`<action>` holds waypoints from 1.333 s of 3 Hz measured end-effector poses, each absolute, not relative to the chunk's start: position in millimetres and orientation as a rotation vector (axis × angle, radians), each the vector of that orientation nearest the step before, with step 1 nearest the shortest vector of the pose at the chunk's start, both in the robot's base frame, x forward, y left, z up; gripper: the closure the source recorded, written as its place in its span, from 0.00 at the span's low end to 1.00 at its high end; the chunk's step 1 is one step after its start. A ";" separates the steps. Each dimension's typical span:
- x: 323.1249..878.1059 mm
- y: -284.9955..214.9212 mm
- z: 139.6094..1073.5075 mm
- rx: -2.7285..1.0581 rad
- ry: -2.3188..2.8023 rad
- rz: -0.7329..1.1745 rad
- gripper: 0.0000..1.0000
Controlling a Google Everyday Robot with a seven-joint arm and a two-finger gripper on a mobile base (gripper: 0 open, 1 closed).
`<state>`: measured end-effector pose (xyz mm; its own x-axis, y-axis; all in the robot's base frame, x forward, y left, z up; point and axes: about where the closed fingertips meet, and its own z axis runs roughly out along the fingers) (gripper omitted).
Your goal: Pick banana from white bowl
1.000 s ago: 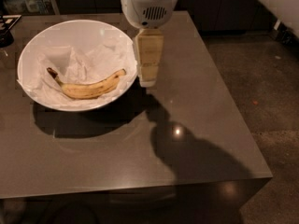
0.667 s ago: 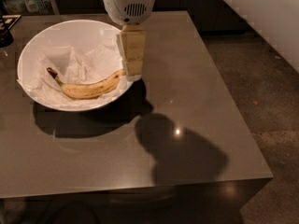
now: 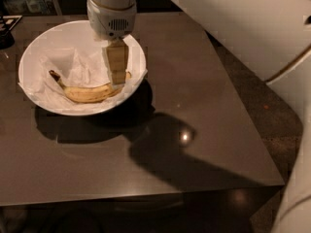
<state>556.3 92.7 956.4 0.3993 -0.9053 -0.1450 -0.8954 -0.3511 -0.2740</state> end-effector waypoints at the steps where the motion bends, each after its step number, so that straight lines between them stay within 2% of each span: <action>1: 558.4 109.9 937.6 -2.390 1.567 0.033 0.30; 2: 561.3 121.3 925.1 -2.403 1.576 0.088 0.36; 4: 569.4 128.2 896.4 -2.397 1.634 0.191 0.38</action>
Offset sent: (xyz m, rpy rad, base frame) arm 0.0037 0.0360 -0.0480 -0.0073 0.1761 0.0351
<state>569.4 128.2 896.4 0.3684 -0.8989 -0.2374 -0.9294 -0.3495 -0.1189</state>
